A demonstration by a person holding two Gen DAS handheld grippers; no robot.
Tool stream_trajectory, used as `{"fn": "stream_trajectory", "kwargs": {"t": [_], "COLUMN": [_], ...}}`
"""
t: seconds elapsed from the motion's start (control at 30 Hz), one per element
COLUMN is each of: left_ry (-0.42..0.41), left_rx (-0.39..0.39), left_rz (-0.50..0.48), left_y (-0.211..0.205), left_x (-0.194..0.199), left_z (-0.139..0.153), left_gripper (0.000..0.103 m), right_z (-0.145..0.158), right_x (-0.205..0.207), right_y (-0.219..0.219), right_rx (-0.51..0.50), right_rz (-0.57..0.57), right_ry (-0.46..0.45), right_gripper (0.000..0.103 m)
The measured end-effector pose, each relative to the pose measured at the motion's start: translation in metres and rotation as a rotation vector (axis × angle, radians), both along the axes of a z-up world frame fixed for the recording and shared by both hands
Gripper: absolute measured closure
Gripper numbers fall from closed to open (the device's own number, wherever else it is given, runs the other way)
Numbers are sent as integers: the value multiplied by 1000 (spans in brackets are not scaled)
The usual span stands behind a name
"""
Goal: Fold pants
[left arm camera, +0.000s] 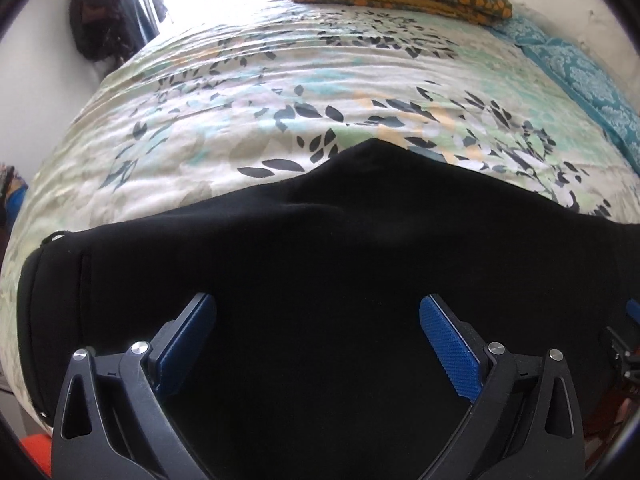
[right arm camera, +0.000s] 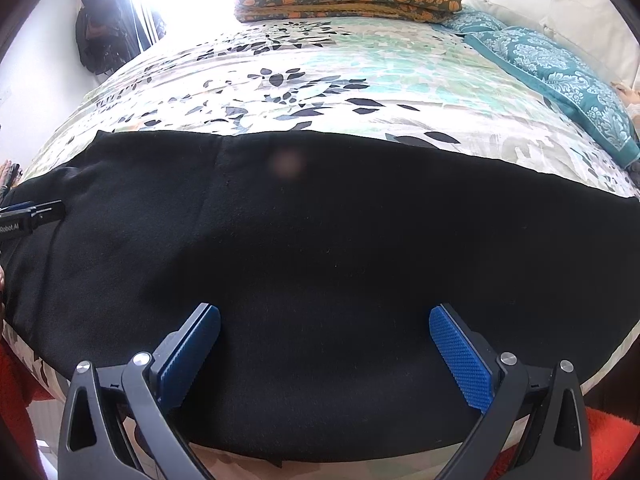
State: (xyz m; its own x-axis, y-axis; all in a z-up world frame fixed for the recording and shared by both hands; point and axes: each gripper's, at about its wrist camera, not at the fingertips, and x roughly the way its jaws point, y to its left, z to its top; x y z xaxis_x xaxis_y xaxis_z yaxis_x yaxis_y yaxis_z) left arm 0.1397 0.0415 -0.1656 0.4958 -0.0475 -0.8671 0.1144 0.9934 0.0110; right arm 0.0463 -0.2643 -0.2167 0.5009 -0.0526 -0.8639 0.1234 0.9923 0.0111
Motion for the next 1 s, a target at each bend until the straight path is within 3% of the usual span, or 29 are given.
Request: {"fn": "stream_trajectory", "kwargs": {"t": [0.13, 0.23, 0.37, 0.5, 0.73, 0.83, 1.0], "left_ry": [-55, -43, 34, -10, -5, 9, 2], "left_rx": [-37, -55, 19, 126, -27, -37, 9], "left_rz": [15, 64, 102, 49, 132, 161, 157], "left_y": [20, 40, 55, 41, 64, 72, 70], "left_x": [-19, -33, -39, -46, -40, -36, -39], "left_z": [29, 27, -10, -13, 7, 3, -2], "left_gripper": [1, 1, 1, 1, 1, 1, 1], "right_z": [0, -1, -1, -1, -1, -1, -1], "right_x": [0, 0, 0, 0, 0, 0, -1], "right_y": [0, 0, 1, 1, 1, 1, 1], "right_rx": [0, 0, -2, -4, -4, -4, -4], "right_rz": [2, 2, -2, -4, -4, -4, -5], "right_ry": [-4, -5, -6, -7, -10, -10, -11], "right_gripper": [0, 0, 0, 0, 0, 0, 0]}}
